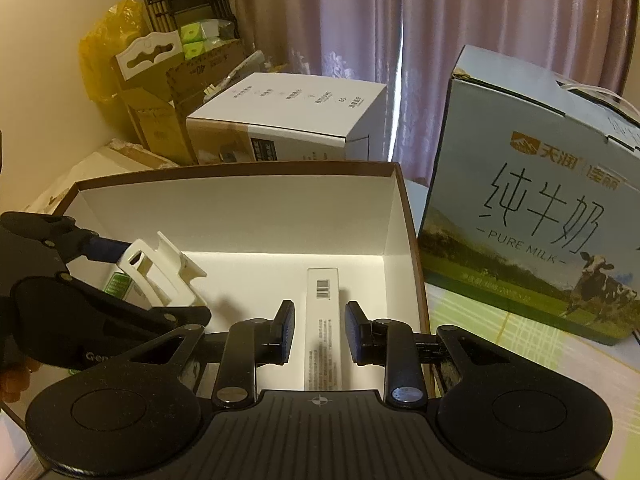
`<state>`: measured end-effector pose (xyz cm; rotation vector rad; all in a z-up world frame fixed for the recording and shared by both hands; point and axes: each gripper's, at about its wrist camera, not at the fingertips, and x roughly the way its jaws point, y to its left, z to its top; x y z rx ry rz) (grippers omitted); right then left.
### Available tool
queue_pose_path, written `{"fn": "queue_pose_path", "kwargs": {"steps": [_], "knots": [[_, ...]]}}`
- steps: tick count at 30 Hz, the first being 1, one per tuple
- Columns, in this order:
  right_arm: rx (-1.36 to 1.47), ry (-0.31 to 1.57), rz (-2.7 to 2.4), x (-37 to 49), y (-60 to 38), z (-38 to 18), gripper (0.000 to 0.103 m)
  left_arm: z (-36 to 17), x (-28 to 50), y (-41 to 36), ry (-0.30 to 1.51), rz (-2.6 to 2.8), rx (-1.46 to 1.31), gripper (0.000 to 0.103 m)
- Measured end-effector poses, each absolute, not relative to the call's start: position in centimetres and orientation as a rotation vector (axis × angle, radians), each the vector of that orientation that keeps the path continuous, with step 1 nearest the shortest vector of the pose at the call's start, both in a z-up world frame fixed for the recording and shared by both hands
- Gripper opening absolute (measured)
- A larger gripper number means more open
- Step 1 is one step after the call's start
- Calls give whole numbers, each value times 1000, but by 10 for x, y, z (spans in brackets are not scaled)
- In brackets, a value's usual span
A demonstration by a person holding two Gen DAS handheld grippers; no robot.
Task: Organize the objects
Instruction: 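Open the right tool releasing the medicine box while the left tool releases the claw clip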
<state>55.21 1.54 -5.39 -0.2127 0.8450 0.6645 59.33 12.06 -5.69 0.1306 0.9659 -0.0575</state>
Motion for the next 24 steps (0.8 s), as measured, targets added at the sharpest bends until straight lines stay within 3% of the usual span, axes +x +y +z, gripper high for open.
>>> {"fn": "queue_pose_path", "kwargs": {"steps": [5,9,13,24], "knots": [[-219,850,677,546,12,-53,27,-51,590,123,942,-39,141,100],[-215,845,683,537,9,-50,43,-47,586,127,936,-26,134,100],[-201,833,690,526,4,-44,51,-40,579,130,928,-15,121,101],[-133,788,695,496,-15,-14,59,-7,543,133,855,-9,82,102]]}}
